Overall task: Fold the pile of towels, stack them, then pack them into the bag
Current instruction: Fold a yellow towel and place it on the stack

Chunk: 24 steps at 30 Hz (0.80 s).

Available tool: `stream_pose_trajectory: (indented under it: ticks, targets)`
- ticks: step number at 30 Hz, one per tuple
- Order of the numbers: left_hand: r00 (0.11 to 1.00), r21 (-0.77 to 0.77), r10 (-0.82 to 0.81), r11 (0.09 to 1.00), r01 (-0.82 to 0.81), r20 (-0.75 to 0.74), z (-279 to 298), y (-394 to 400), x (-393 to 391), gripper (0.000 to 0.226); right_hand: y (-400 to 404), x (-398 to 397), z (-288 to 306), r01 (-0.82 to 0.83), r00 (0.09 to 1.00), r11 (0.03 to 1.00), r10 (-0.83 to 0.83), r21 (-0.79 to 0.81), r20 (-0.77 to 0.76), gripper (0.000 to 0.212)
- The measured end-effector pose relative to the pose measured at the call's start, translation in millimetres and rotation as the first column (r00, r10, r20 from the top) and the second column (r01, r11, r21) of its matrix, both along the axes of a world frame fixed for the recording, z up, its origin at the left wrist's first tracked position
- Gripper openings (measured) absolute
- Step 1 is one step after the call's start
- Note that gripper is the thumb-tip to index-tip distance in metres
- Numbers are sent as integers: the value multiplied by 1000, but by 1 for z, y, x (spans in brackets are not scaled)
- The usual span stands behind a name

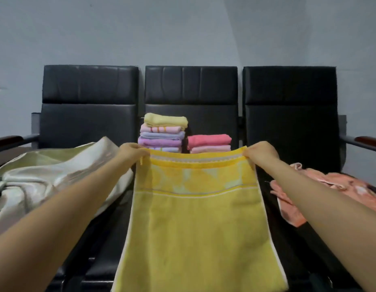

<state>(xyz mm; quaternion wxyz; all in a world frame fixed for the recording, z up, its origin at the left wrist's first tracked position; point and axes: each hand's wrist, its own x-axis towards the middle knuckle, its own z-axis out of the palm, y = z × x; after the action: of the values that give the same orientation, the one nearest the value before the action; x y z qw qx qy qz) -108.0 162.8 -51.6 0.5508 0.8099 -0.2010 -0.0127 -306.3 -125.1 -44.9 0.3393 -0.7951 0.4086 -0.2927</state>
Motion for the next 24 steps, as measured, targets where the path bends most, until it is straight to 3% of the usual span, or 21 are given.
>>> stream_pose_trajectory:
  ticks: [2, 6, 10, 12, 14, 16, 18, 21, 23, 24]
  targets:
    - [997, 44, 14, 999, -11, -72, -29, -8, 8, 5, -8, 9, -31, 21, 998, 996, -15, 86, -64, 18]
    - [969, -71, 34, 996, -52, -245, -76, -31, 29, 13, -16, 28, -76, -11, 982, 843, -91, 538, 164, 9]
    - [977, -120, 72, 988, -98, -203, -114, -50, 60, 6, -32, 51, -101, -55, 951, 789, -146, 612, 274, 8]
    - [979, -115, 106, 985, -127, -172, -128, -58, 71, 7, -40, 64, -113, -65, 951, 819, -122, 570, 284, 8]
    - [984, -71, 135, 987, -144, -116, -141, -65, 79, 23, -46, 77, -125, -104, 943, 864, -72, 492, 325, 24]
    - [992, 70, 122, 990, -121, -13, -155, -69, 82, 56, -49, 88, -141, -147, 944, 904, 7, 401, 331, 52]
    - [996, 245, 44, 967, -62, 80, -172, -70, 85, 68, -49, 94, -155, -149, 973, 946, 88, 287, 215, 69]
    - [967, 583, -144, 813, -6, 211, -186, -63, 78, 54, -51, 98, -172, -175, 981, 984, 176, 19, -76, 62]
    - [942, 690, -221, 724, -15, 252, -185, -57, 67, 64, -46, 93, -174, -198, 968, 974, 175, -115, -181, 54]
    - [929, 691, -235, 722, -31, 287, -183, -54, 62, 68, -40, 89, -171, -200, 969, 970, 175, -138, -176, 51]
